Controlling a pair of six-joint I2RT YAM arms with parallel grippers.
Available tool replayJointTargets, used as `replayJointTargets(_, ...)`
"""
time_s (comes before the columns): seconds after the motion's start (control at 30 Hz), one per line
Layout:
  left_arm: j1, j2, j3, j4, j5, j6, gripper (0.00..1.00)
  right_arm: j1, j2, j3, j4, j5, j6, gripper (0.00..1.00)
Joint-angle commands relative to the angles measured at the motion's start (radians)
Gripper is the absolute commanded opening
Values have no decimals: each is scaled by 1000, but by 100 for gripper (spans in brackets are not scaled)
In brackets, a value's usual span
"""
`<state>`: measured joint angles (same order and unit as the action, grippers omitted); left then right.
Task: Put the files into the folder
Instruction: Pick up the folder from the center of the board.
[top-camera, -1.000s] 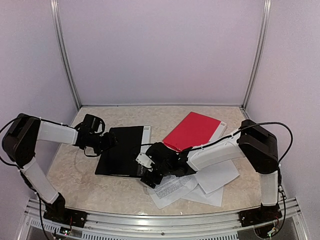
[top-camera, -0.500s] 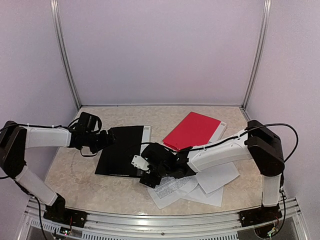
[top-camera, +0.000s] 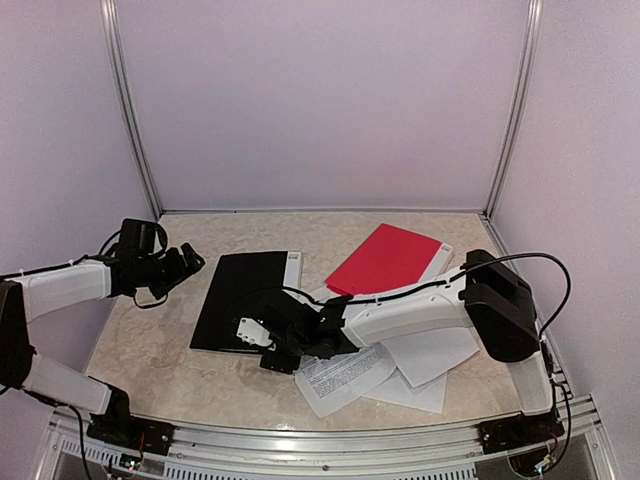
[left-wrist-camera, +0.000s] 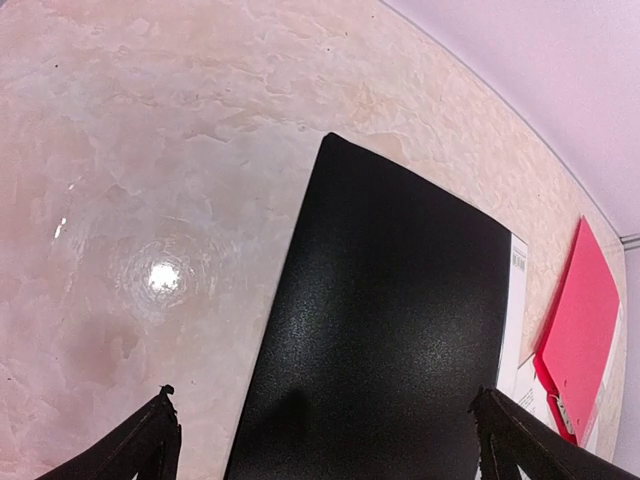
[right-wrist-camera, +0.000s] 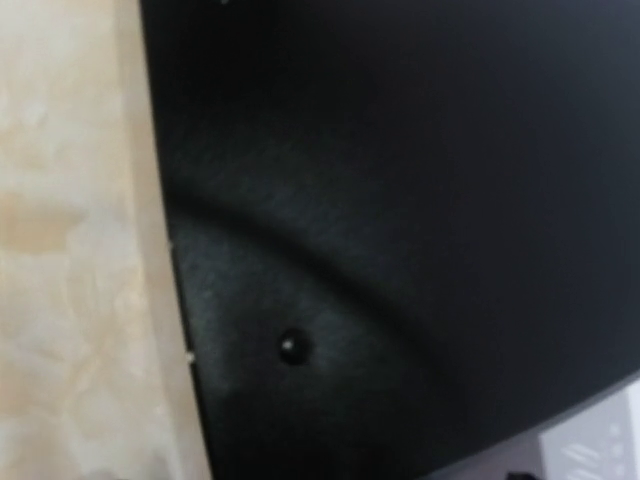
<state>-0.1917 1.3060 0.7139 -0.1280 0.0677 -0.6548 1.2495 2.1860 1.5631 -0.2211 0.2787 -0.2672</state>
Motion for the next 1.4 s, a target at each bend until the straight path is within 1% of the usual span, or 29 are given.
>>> replayJointTargets(0.0, 34, -40, -29, -24, 30, 2, 99, 21, 51, 50, -72, 34, -33, 77)
replayJointTargets(0.23, 41, -29, -34, -14, 51, 4, 99, 34, 78, 80, -63, 107, -56, 66)
replayJointTargets(0.6, 42, -1, -34, -1, 62, 7, 99, 35, 111, 111, -58, 165, -87, 53)
replayJointTargets(0.73, 41, 53, -27, 25, 92, -6, 99, 37, 121, 114, -49, 198, -94, 52)
replayJointTargets(0.97, 22, 268, 40, 83, 148, -38, 98, 62, 127, 89, -11, 323, -129, 48)
replayJointTargets(1.07, -6, 323, 73, 84, 145, -36, 98, 75, 120, 63, 21, 381, -147, 41)
replayJointTargets(1.13, -25, 353, 88, 85, 146, -38, 98, 81, 107, 36, 49, 417, -157, 35)
replayJointTargets(1.23, -56, 374, 104, 82, 134, -40, 98, 87, 80, -8, 84, 476, -169, 24)
replayJointTargets(1.37, -86, 363, 124, 54, 109, -33, 98, 88, 34, -65, 98, 530, -150, 8)
